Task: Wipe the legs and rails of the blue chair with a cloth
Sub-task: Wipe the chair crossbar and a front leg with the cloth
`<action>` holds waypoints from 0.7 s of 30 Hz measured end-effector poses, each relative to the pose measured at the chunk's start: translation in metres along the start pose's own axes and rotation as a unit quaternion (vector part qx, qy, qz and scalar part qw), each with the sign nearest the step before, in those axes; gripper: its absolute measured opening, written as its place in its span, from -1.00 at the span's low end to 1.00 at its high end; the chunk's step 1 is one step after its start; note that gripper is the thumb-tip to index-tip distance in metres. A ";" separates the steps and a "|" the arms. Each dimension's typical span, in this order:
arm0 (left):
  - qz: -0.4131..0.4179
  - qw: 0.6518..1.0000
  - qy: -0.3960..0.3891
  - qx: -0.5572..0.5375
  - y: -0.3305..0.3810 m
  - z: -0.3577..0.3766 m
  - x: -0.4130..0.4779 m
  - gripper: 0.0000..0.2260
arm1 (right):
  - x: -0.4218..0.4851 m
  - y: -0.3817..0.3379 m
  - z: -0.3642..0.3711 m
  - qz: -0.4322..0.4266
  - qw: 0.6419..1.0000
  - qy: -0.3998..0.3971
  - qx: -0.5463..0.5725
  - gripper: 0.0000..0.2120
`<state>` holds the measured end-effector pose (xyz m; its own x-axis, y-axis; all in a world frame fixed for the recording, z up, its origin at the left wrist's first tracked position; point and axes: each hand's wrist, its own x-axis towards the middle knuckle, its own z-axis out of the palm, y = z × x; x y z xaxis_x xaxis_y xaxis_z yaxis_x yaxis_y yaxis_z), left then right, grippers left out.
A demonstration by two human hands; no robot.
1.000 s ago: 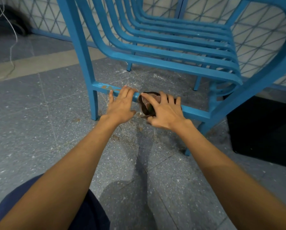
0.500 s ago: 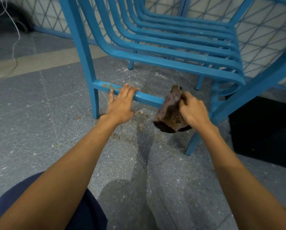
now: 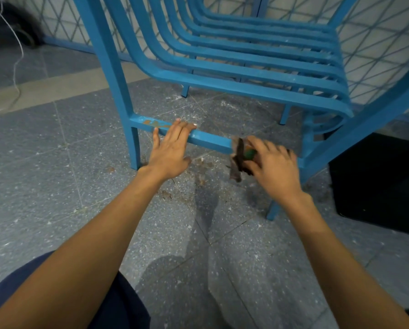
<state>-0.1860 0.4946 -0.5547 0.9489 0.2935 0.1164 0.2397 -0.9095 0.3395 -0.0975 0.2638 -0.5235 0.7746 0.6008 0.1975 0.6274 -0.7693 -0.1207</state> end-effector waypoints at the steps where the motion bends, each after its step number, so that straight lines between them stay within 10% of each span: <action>1: 0.000 1.000 -0.001 0.003 -0.001 0.000 0.000 -0.28 | -0.004 0.012 -0.005 0.001 0.999 -0.001 0.032 -0.51; 5: 0.000 1.000 -0.008 0.001 -0.001 -0.002 -0.002 -0.28 | 0.011 0.025 -0.018 0.038 0.973 -0.114 0.197 -0.55; 12: 0.000 0.999 0.035 -0.036 -0.001 -0.016 -0.003 -0.37 | 0.046 -0.081 0.004 0.062 0.977 -0.198 0.047 -0.27; 21: -0.030 0.991 0.110 -0.077 -0.018 -0.031 -0.006 -0.41 | 0.019 -0.051 0.023 -0.067 0.996 0.019 0.050 -0.53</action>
<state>-0.2027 0.5184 -0.5331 0.8627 0.4172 0.2860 0.2435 -0.8381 0.4882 -0.1132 0.3195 -0.5363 0.6803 0.6869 0.2557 0.7319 -0.6553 -0.1868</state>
